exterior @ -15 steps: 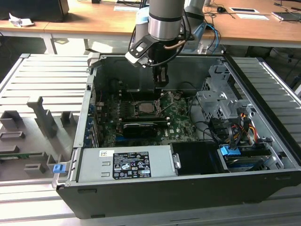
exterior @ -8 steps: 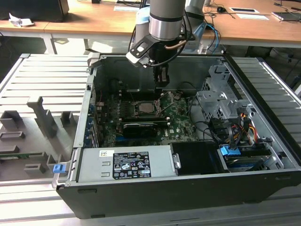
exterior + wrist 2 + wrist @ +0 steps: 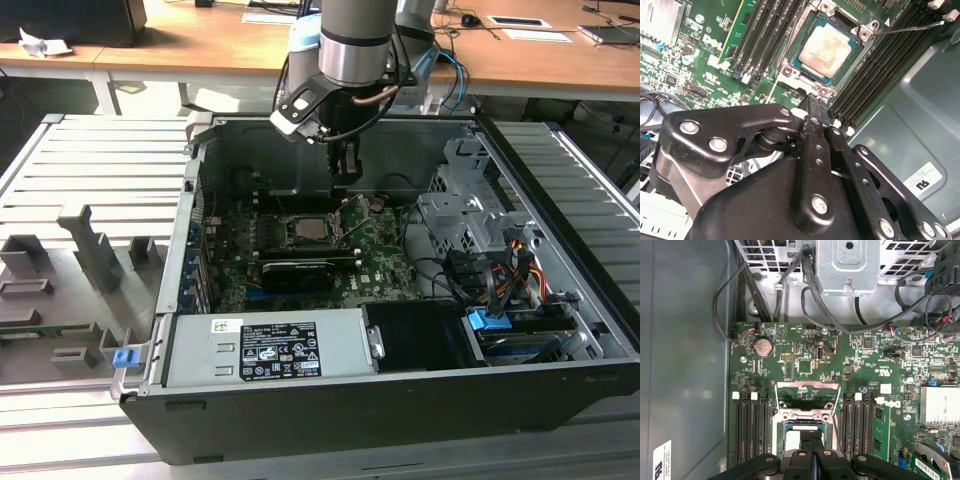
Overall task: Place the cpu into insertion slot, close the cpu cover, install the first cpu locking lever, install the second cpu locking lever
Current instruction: 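Close the cpu cover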
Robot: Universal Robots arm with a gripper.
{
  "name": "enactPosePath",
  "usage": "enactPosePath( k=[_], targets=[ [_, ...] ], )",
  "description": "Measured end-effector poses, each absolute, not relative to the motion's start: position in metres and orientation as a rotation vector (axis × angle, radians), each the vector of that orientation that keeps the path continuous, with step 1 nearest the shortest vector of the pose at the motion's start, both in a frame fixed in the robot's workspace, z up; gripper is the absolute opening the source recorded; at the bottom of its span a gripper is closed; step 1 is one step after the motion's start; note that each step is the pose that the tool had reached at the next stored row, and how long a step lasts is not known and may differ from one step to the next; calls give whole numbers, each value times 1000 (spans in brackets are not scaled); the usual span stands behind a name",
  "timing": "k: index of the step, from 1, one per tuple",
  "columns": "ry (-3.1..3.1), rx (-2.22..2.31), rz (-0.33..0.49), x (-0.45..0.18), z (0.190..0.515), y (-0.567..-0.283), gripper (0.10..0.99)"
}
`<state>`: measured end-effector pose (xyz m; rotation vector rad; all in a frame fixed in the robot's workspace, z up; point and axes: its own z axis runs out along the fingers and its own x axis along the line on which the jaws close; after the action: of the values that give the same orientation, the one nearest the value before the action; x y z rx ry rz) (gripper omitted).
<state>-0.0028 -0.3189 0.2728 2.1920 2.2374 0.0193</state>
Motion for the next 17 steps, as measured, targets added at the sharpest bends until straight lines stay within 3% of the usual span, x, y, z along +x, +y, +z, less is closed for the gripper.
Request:
enactPosePath(
  k=[17],
  targets=[
    [2237, 2192, 19, 4, 273, -319, 106]
  ],
)
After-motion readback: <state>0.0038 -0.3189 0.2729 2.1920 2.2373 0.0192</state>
